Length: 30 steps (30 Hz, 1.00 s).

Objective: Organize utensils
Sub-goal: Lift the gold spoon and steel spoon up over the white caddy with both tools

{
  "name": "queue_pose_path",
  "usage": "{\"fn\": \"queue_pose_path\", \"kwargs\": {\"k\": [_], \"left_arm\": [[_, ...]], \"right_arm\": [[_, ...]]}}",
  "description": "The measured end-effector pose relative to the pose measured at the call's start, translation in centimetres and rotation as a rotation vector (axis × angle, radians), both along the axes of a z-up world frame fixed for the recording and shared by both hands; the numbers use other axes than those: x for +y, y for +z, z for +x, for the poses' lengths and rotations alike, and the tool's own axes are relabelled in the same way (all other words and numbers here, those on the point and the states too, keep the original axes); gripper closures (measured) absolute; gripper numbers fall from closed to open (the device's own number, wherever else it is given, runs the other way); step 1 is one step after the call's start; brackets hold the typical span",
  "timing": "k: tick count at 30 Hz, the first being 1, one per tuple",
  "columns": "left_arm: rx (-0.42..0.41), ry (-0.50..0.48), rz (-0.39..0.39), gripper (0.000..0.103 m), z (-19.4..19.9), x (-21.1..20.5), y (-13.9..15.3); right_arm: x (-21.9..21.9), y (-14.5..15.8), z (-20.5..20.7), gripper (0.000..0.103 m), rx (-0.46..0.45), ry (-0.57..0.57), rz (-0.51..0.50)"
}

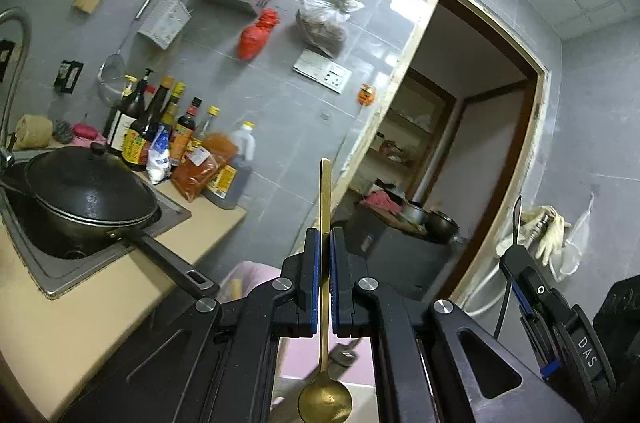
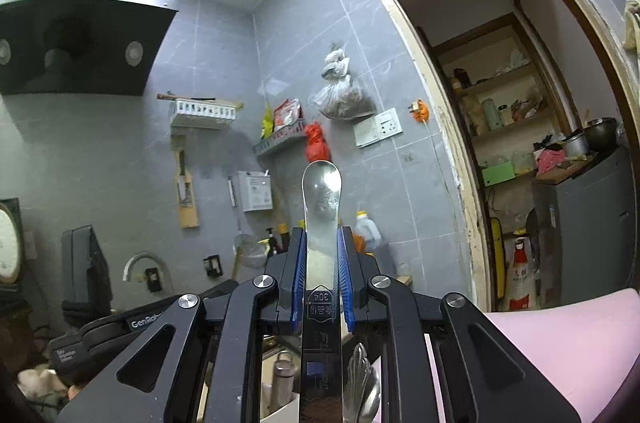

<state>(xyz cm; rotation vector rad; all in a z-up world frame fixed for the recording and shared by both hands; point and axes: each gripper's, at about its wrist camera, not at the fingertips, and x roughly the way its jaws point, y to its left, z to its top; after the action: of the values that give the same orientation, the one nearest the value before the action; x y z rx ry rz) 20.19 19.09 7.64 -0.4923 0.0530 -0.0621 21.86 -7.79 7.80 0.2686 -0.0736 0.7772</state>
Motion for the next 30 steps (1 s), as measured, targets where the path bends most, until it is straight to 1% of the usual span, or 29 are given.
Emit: {"fn": "queue_pose_path", "kwargs": {"k": [2, 4, 6, 11, 13, 15, 18, 24, 28, 30], "left_arm": [[-0.008, 0.017, 0.006, 0.101, -0.4, -0.4, -0.6], [-0.05, 0.062, 0.034, 0.101, -1.2, -0.7, -0.9], [-0.073, 0.088, 0.045, 0.101, -1.6, -0.9, -1.0], [-0.146, 0.142, 0.077, 0.1, -3.2, -1.7, -1.5], [-0.187, 0.159, 0.099, 0.1, -3.8, -2.1, -1.6], [-0.206, 0.163, 0.127, 0.1, -3.9, -2.3, -1.6], [-0.215, 0.169, 0.161, 0.1, -3.6, -2.9, -1.9], [-0.231, 0.213, 0.223, 0.1, -3.3, -4.0, -3.0], [-0.219, 0.212, 0.244, 0.1, -2.8, -4.5, -3.5], [-0.204, 0.206, 0.242, 0.1, -2.6, -4.5, -3.8]], "right_arm": [[0.6, -0.7, 0.1, 0.09, -0.018, -0.019, -0.011], [0.9, -1.2, 0.0, 0.09, -0.032, -0.033, -0.028], [1.3, -1.8, 0.1, 0.09, -0.041, -0.048, -0.046], [1.6, -3.0, 0.6, 0.09, -0.027, -0.058, -0.073], [1.6, -3.3, 0.8, 0.09, -0.024, -0.059, -0.08], [1.4, -3.5, 0.9, 0.09, -0.017, -0.057, -0.081], [1.5, -3.5, 0.9, 0.09, -0.022, -0.062, -0.085], [1.5, -3.9, 0.5, 0.089, -0.037, -0.066, -0.086], [2.0, -4.3, 0.4, 0.089, -0.043, -0.07, -0.105], [2.2, -4.4, 0.3, 0.089, -0.047, -0.073, -0.113]]}}
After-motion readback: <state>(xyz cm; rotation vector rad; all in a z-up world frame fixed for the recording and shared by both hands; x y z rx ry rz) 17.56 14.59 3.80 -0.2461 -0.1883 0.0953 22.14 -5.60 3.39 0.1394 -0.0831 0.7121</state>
